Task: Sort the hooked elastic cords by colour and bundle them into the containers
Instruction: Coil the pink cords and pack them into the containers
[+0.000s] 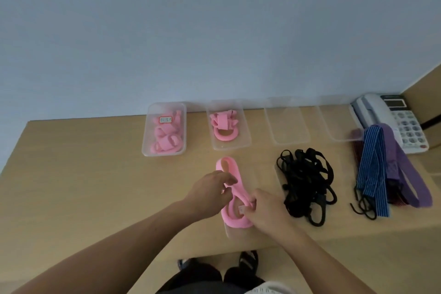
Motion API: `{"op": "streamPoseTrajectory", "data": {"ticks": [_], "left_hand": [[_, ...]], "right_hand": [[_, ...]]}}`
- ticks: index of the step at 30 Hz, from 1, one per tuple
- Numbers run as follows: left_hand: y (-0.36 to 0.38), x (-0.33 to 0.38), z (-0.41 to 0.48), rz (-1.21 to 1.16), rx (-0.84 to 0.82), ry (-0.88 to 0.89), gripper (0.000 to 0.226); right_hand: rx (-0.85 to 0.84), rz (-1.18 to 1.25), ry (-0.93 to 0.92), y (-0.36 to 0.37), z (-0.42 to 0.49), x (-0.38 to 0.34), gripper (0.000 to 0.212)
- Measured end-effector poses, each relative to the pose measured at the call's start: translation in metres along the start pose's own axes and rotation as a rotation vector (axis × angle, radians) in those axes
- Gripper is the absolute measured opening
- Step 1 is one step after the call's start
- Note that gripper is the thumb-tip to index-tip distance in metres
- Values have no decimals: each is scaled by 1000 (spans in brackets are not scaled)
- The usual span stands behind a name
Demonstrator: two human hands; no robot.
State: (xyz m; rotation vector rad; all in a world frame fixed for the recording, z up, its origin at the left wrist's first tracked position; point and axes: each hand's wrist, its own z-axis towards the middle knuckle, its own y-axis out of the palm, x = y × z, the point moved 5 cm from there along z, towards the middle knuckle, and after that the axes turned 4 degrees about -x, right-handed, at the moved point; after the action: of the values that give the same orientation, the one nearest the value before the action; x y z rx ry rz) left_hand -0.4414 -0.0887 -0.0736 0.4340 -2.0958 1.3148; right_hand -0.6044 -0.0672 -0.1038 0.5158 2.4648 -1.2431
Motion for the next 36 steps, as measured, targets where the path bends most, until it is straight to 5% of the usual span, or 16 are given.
{"op": "streamPoseTrajectory", "data": {"ticks": [5, 12, 18, 21, 25, 29, 32, 36], "left_hand": [[12, 3, -12, 7, -39, -42, 41], [16, 10, -29, 57, -93, 52, 55], [-5, 21, -39, -17, 183, 193, 32], [-26, 36, -45, -66, 330, 285, 32], [-53, 61, -42, -50, 447, 398, 29], [-75, 85, -35, -132, 471, 456, 25], [-83, 93, -34, -121, 511, 448, 27], [-84, 90, -34, -203, 389, 288, 47]], "right_hand": [[-20, 132, 64, 1, 4, 1, 27], [-136, 849, 128, -16, -2, -5, 5], [-228, 1247, 105, -40, -13, -22, 14], [-178, 1155, 28, -60, -26, -30, 26], [148, 784, -189, -93, -42, -41, 1], [344, 608, -537, -123, -56, -60, 20], [387, 393, -643, -133, -59, -65, 29], [308, 546, -613, -140, -63, -70, 22]]}}
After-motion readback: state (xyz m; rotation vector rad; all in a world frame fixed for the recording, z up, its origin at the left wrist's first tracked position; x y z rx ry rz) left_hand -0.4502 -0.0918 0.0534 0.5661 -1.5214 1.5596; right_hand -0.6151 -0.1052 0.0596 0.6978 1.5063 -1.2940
